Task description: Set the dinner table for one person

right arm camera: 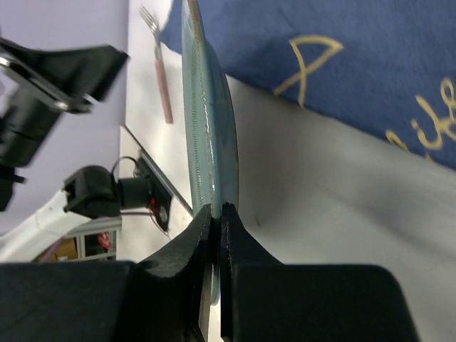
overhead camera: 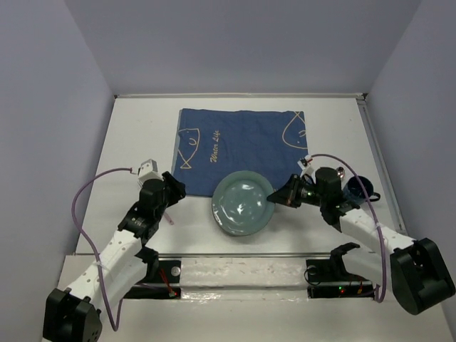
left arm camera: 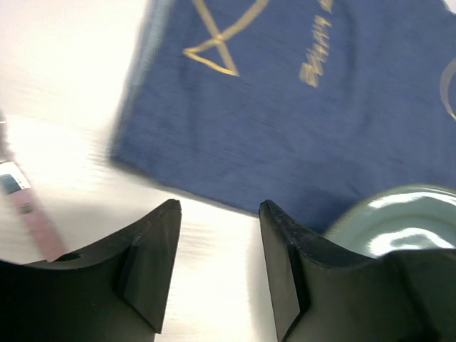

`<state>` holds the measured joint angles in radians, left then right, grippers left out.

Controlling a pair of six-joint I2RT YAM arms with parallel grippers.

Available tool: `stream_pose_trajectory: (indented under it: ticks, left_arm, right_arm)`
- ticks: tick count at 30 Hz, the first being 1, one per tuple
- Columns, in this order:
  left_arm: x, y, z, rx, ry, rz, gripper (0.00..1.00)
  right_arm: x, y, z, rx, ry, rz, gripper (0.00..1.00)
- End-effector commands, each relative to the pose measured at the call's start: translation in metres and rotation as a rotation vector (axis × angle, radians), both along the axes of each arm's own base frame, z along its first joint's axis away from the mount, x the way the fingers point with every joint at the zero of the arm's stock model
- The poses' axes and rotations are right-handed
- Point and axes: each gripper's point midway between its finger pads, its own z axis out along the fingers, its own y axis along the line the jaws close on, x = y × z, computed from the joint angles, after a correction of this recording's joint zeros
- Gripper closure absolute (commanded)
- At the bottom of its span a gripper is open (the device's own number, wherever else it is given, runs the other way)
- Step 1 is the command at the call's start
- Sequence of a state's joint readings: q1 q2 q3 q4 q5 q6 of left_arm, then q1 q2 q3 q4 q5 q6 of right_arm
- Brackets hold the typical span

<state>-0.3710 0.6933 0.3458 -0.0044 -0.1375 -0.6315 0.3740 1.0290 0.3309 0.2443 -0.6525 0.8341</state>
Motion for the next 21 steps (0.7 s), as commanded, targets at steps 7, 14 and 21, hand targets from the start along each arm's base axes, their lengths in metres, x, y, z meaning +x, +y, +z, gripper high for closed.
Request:
stream_pose_trajectory:
  ticks: [7,14,21]
  left_arm:
    - [0.014,0.055,-0.025,0.102,0.021,0.334,0.38]
    - [0.015,0.044,-0.044,0.058,0.111,0.294,0.41]
    - [0.029,0.039,-0.058,0.006,0.124,0.295,0.44]
  right_arm:
    - [0.067,-0.004,0.114,0.292,-0.203,-0.055,1.0]
    - [0.091,-0.015,0.143,0.36,-0.282,-0.064,1.0]
    - [0.112,-0.026,0.157,0.413,-0.305,-0.093,1.0]
